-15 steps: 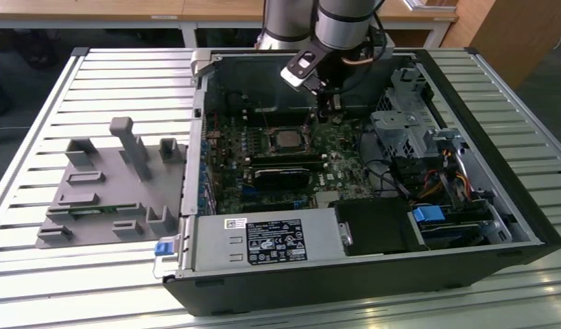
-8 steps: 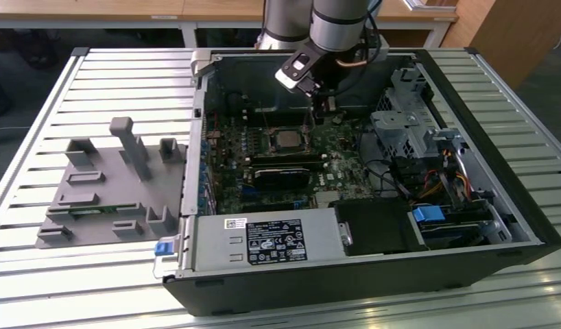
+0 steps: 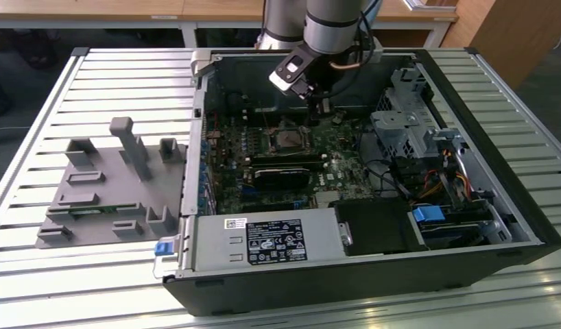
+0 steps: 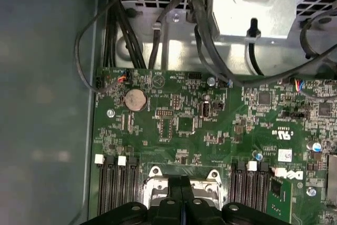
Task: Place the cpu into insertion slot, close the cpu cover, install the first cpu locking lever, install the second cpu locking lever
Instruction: 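Close the cpu cover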
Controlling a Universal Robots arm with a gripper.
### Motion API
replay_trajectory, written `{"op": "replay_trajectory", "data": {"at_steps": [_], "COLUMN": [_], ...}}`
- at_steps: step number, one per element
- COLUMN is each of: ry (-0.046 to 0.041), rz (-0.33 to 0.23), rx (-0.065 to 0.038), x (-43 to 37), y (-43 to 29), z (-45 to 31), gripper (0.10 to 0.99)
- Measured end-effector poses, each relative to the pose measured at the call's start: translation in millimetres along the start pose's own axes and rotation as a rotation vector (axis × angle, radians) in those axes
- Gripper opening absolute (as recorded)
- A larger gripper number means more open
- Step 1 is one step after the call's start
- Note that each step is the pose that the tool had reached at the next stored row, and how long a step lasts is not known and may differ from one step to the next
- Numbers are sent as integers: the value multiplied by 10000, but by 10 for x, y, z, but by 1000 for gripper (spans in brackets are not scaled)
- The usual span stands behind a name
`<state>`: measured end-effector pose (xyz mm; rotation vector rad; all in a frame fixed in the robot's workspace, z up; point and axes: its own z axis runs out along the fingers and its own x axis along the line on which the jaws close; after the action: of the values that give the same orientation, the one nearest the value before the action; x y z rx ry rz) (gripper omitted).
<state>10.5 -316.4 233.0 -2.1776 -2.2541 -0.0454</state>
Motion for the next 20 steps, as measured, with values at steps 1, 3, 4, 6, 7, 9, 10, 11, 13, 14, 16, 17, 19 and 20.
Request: {"op": "replay_trajectory", "data": {"at_steps": [1,3,4,6,7,9,10,11,13,14,16,17,19,20], "ry": [0,-1,0,0,0,0,0,0,-2,-2,-2,-3,-3,-2], "rz": [0,0,-1,0,0,-1,-1,0,1,0,0,-1,0,0], "rx": [0,1,0,0,0,0,0,0,1,1,0,0,1,0], "x": [0,1,2,2,3,5,5,5,5,5,6,6,6,6], "y": [-12,-39,-51,-83,-100,-141,-160,-173,-183,-186,-195,-206,-231,-243], "z": [4,12,17,26,31,41,46,51,59,62,73,84,108,121], "gripper": [106,106,106,106,106,106,106,106,106,106,106,106,106,106]}}
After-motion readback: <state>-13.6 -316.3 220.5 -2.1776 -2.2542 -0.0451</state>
